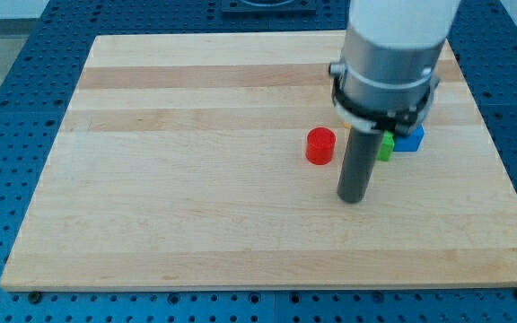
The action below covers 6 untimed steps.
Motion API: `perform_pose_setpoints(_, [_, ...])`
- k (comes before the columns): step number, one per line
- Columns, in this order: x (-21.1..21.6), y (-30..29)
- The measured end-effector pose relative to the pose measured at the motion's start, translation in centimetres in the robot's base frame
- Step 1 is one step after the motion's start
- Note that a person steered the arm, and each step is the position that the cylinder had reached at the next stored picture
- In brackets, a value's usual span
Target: Push the red circle towards the yellow heart
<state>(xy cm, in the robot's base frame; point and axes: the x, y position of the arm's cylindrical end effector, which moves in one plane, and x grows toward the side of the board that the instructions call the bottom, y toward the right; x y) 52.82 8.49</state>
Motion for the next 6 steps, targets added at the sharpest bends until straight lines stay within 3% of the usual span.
perform_pose_setpoints(1, [-2.3,-3.7])
perform_pose_setpoints(3, [-11.3,-3.7])
perform_pose_setpoints(4, [-11.8,-3.9])
perform_pose_setpoints(5, [-15.4,-6.1])
perform_pose_setpoints(6, [-22.7,-6.7])
